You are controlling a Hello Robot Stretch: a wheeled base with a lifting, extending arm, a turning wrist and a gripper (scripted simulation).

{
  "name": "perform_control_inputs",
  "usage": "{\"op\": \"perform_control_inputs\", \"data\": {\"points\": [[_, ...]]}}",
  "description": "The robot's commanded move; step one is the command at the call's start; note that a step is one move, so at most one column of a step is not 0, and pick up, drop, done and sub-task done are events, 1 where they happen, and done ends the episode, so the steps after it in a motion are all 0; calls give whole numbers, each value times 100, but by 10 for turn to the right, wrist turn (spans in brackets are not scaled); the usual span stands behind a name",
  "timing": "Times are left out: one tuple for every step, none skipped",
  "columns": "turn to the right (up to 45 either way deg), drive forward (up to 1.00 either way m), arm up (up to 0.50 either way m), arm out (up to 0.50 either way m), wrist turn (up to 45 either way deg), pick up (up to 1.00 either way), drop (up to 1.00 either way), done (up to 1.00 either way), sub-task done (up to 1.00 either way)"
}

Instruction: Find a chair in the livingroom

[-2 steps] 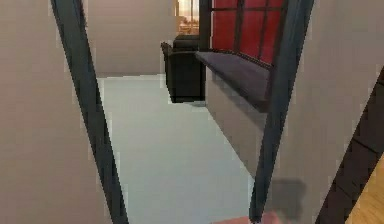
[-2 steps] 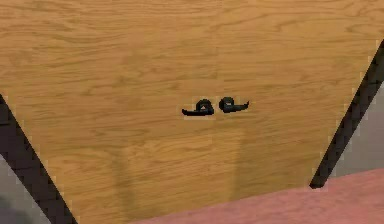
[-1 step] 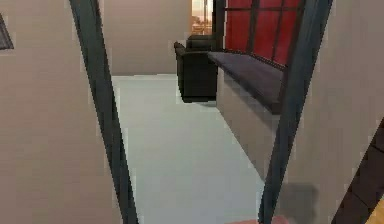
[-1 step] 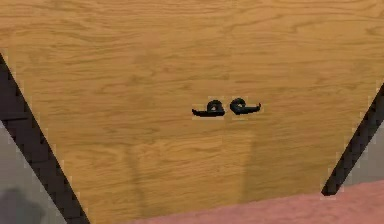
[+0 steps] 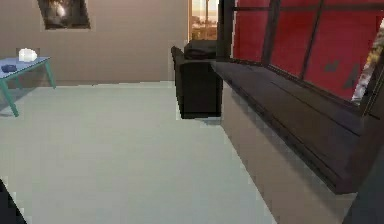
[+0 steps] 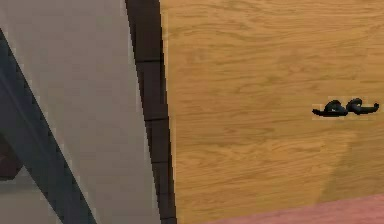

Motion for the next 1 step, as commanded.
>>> {"op": "perform_control_inputs", "data": {"points": [[-90, 0, 0, 0, 0, 0, 0, 0, 0]]}}
